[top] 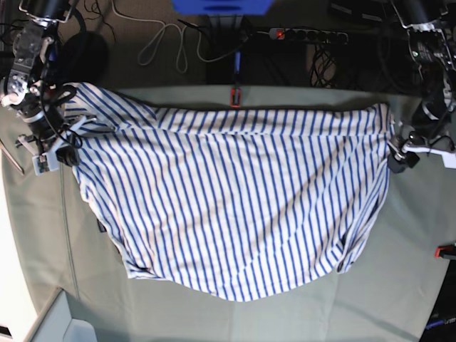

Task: Layout the t-shirt on the table in an organized manner, then fold the t-shirt properly
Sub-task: 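Lift the shirt with both grippers and swing it up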

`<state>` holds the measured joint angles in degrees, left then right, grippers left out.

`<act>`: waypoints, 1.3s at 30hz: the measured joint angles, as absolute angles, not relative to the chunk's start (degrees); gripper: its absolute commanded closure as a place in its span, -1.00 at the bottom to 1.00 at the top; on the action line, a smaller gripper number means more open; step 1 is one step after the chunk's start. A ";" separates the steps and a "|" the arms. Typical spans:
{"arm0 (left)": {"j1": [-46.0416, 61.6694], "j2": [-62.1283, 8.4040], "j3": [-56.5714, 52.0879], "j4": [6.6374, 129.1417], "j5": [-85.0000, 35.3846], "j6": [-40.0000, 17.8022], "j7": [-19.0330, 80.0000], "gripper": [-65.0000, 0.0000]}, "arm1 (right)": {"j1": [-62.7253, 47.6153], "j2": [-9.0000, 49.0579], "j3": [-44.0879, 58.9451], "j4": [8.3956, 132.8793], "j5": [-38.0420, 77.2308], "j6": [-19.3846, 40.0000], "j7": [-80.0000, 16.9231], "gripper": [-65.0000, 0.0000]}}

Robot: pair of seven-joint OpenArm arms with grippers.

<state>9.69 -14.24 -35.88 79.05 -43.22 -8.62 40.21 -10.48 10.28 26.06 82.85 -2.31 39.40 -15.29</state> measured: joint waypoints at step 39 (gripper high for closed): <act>-35.64 -16.99 -14.28 59.61 -43.13 -8.91 40.58 0.99 | 28.21 16.12 25.85 65.01 -2.39 40.16 -20.45 1.00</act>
<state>-35.64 -16.99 -14.28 59.61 -43.13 -8.91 40.58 28.21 16.12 25.85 65.01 -2.39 40.16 -20.45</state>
